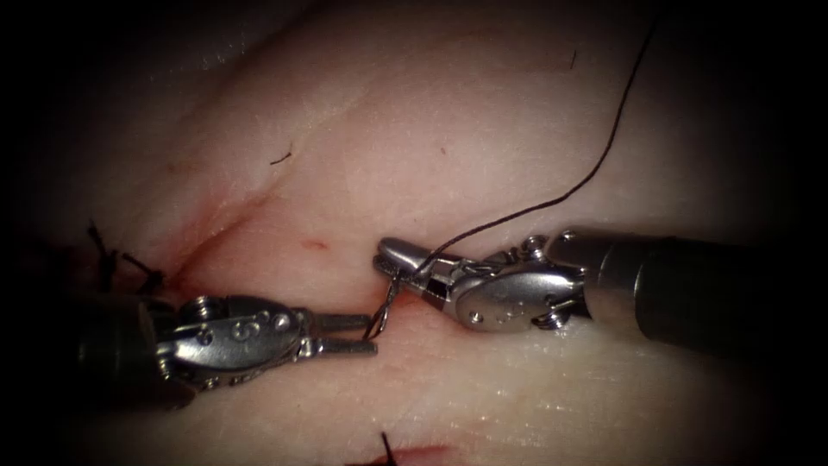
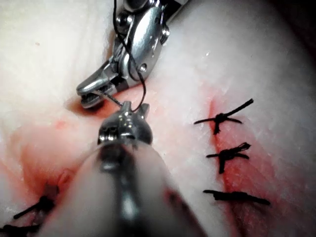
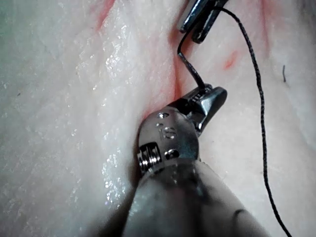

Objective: Wound Closure

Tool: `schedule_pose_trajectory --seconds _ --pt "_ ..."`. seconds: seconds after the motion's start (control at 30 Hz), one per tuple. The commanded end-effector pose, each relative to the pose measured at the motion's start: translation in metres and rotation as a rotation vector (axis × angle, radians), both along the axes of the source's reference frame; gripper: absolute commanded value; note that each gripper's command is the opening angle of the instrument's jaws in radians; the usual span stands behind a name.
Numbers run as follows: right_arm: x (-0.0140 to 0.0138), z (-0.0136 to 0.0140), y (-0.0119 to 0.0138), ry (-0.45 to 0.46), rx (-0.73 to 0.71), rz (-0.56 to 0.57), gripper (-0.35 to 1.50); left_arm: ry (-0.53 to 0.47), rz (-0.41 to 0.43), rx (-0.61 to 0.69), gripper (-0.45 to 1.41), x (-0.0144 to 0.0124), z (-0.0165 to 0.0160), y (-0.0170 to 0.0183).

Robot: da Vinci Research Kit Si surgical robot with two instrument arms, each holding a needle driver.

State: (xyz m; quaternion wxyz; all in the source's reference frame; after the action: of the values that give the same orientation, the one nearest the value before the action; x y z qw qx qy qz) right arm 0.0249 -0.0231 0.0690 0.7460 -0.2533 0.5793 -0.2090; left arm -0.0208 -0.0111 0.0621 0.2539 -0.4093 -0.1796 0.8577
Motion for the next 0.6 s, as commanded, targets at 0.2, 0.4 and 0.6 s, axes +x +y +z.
schedule_pose_trajectory --seconds 0.2,0.4,0.6 --pt "-0.001 0.0009 0.0008 -0.022 0.055 0.044 -0.35 0.009 -0.011 -0.003 0.07 -0.0006 0.0009 0.0002" --pt "-0.0025 0.0015 0.0006 -0.042 0.118 0.088 -0.35 0.015 -0.018 -0.006 0.07 -0.0006 0.0011 0.0001" --pt "-0.0029 0.0015 0.0011 -0.057 0.169 0.105 -0.35 0.023 -0.026 -0.006 0.04 -0.0007 0.0011 0.0001"
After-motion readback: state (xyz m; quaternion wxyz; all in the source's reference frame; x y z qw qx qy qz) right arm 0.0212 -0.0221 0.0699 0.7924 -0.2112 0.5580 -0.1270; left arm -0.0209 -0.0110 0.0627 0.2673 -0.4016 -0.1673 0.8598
